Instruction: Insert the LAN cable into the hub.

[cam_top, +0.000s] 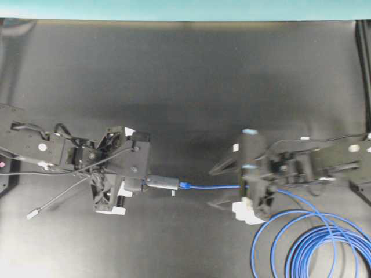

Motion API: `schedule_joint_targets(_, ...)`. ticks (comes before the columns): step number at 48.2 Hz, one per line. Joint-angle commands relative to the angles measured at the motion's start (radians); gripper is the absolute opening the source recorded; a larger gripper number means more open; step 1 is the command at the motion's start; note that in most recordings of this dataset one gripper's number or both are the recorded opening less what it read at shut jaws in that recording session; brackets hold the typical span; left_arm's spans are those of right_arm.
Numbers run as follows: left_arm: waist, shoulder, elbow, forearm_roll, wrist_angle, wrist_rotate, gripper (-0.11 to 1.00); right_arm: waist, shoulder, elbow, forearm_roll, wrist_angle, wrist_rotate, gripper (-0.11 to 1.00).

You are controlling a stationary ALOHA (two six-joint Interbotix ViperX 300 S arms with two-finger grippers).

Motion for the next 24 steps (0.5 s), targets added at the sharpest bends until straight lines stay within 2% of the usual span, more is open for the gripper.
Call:
schedule_joint_targets(1,-0.002,0.014,-0.002,0.003,-0.018,-0.005,0.29,-0.008,-0.043,0.032,0.015,-0.081,0.006,0.83)
schedule_joint_targets(8,-0.002,0.040,0.005,0.003,-0.029,-0.026,0.29,-0.017,-0.103,0.124,0.067,-0.256,0.005,0.83)
schedule_joint_targets(11,-0.002,0.044,0.009,0.003,-0.031,-0.035,0.29,-0.015,-0.124,0.156,0.078,-0.296,0.005,0.83)
schedule_joint_targets(22,0.008,0.049,0.032,0.003,-0.058,-0.051,0.30,-0.014,-0.186,0.227,0.083,-0.313,-0.006,0.83)
schedule_joint_targets(24,0.008,0.046,0.037,0.003,-0.069,-0.049,0.35,-0.014,-0.196,0.238,0.083,-0.313,-0.008,0.83)
